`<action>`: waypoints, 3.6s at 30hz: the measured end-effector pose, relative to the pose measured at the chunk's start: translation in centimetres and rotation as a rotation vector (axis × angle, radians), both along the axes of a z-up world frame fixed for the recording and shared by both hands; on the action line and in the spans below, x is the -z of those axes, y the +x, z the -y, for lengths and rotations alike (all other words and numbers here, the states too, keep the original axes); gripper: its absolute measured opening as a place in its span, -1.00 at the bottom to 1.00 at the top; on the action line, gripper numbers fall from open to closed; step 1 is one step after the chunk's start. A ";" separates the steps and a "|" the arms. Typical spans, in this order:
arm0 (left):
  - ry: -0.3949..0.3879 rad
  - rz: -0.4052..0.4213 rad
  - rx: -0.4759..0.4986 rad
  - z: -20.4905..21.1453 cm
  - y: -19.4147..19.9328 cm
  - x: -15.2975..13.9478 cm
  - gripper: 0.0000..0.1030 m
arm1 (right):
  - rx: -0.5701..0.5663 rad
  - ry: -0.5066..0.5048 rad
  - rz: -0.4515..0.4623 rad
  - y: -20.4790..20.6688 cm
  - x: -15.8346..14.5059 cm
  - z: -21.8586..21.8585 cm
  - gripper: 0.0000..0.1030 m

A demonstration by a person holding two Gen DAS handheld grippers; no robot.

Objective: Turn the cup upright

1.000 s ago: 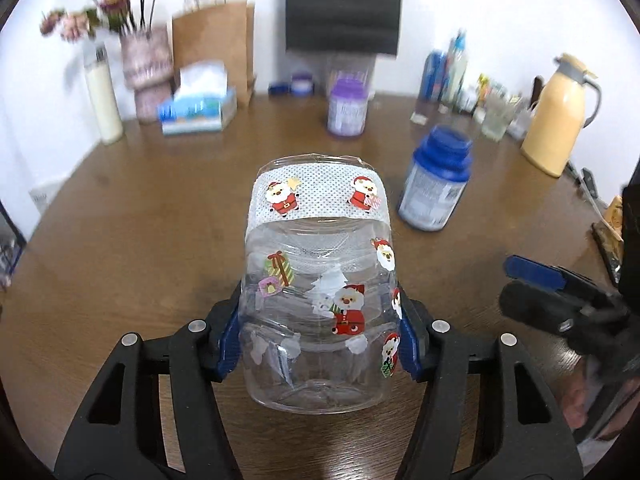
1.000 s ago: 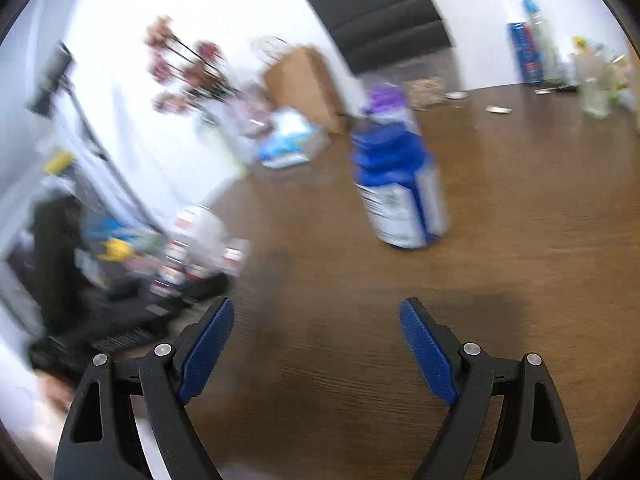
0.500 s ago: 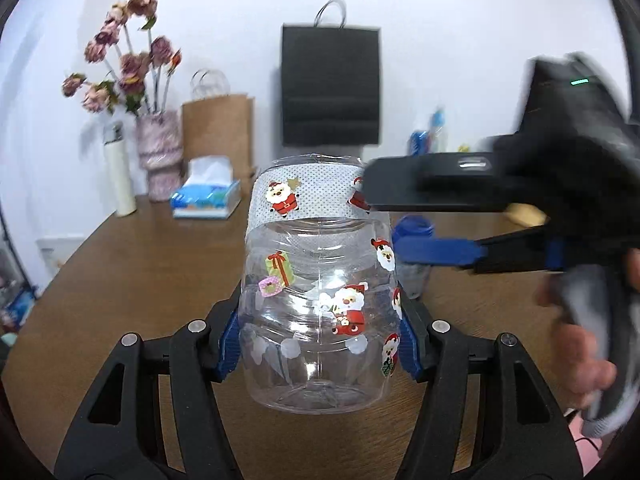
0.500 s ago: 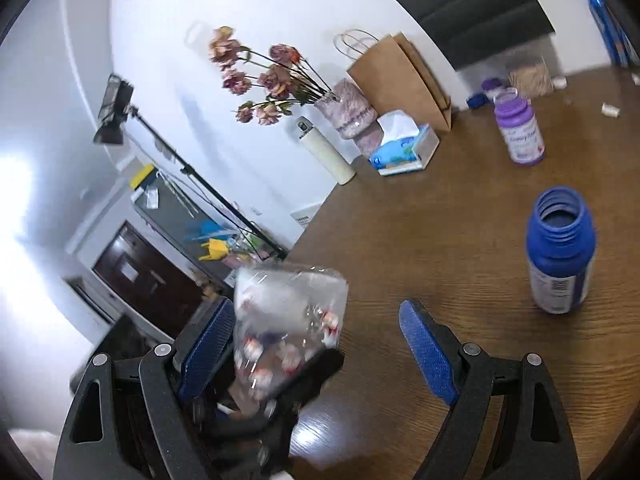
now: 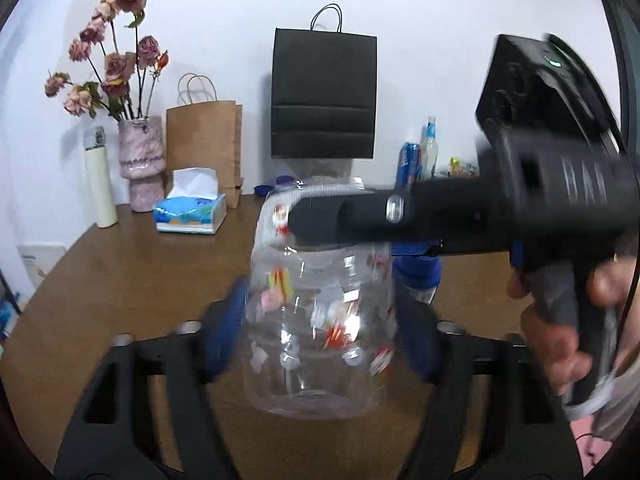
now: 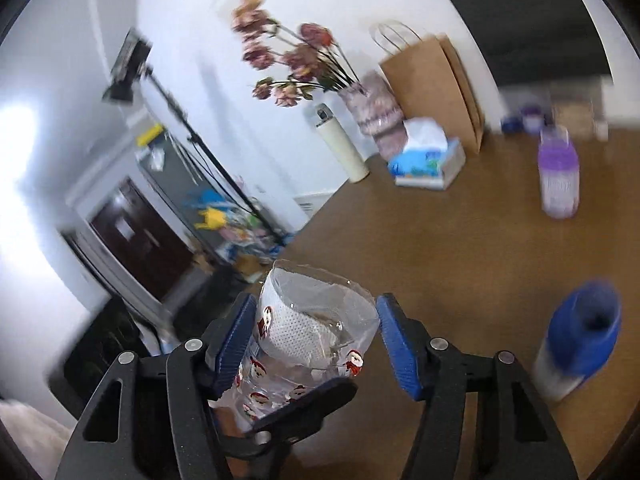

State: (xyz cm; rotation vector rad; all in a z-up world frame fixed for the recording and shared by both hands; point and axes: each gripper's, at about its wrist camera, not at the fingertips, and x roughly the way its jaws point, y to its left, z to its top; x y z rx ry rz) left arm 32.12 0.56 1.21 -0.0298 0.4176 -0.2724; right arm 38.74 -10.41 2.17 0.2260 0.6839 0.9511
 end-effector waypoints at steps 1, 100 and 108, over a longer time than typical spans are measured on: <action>-0.001 -0.005 0.020 -0.2 0.6 -0.4 0.82 | 0.018 -0.071 0.104 -0.5 -0.8 -0.7 0.29; 0.099 0.115 -0.334 -2.3 -23.6 2.7 1.00 | 0.575 -0.334 0.442 -28.1 3.8 9.1 0.71; 0.019 0.250 -0.318 -3.0 -30.3 3.3 1.00 | 0.632 -0.302 0.597 -36.9 5.3 8.3 0.71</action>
